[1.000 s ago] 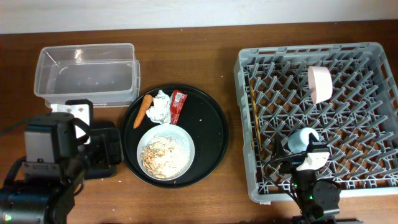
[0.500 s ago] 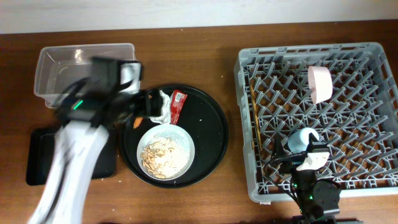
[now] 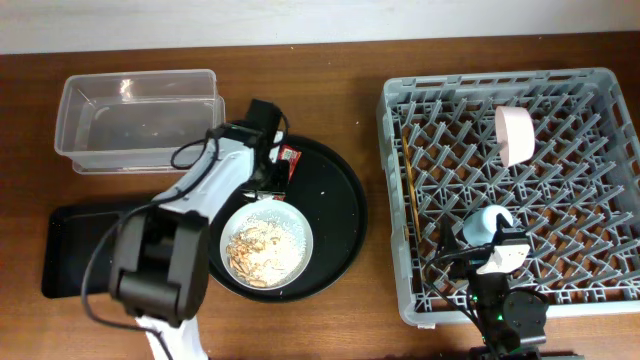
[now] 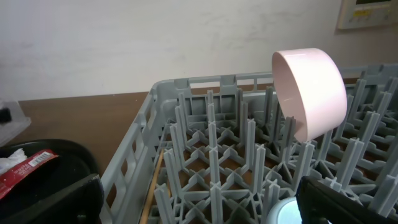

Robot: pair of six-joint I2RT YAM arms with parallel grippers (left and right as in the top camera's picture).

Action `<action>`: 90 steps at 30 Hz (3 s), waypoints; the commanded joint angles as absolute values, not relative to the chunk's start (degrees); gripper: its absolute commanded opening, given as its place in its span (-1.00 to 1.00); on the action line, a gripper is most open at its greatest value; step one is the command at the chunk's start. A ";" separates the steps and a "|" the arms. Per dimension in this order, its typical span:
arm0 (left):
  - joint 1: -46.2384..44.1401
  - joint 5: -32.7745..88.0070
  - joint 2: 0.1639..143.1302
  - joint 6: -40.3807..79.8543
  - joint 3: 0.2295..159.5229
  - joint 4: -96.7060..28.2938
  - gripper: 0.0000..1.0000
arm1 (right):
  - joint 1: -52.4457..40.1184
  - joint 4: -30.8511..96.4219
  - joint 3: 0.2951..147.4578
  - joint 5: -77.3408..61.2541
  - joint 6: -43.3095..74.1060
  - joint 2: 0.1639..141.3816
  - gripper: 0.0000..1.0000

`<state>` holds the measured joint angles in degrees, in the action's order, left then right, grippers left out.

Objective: Sort waste into correct bins and load items into the dishwasher rack
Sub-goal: 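Grasp the tissue and red wrapper with the left gripper, drop into clear bin, then grasp the carrot with the left gripper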

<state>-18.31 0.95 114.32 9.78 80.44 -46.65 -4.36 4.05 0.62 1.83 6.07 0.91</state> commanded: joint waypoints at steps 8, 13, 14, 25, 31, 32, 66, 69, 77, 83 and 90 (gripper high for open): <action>-19.07 -4.60 112.40 10.76 87.64 -52.42 -0.99 | -4.10 4.51 0.32 1.74 6.44 0.40 0.96; -19.05 -8.88 106.78 10.83 93.51 -56.29 -0.99 | -4.10 4.51 0.32 1.72 6.44 0.40 0.96; -19.07 -8.82 105.89 10.83 93.84 -56.27 -0.99 | -4.10 4.51 0.32 1.74 6.44 0.40 0.96; -18.59 -3.36 101.89 11.07 93.36 -58.08 -0.99 | -4.10 4.51 0.32 1.72 6.44 0.40 0.96; -16.16 -6.17 100.36 12.58 93.60 -56.07 -0.99 | -4.10 4.51 0.32 1.72 6.42 0.40 0.96; -15.88 -4.75 100.36 10.92 93.60 -55.99 -0.99 | -4.10 4.51 0.32 1.72 6.42 0.40 0.96; -4.64 -0.93 105.03 13.23 96.82 -68.10 -0.08 | -4.10 4.51 0.32 1.72 6.44 0.40 0.96; -7.84 -2.87 105.03 13.23 89.38 -64.10 -0.08 | -4.10 4.51 0.32 1.72 6.42 0.40 0.96; -12.03 -18.02 105.03 13.23 73.43 -46.19 -0.07 | -4.10 4.49 0.32 1.72 6.42 0.40 0.96; -10.59 -16.82 105.10 13.15 70.15 -36.95 -0.07 | -4.10 4.51 0.32 1.74 6.44 0.40 0.96; -10.66 -8.84 105.25 4.84 66.74 -30.44 -0.07 | -4.10 4.49 0.32 1.72 6.42 0.40 0.96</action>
<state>-10.66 -10.52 105.65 9.23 68.10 -31.83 -4.36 4.05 0.62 1.80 6.04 0.91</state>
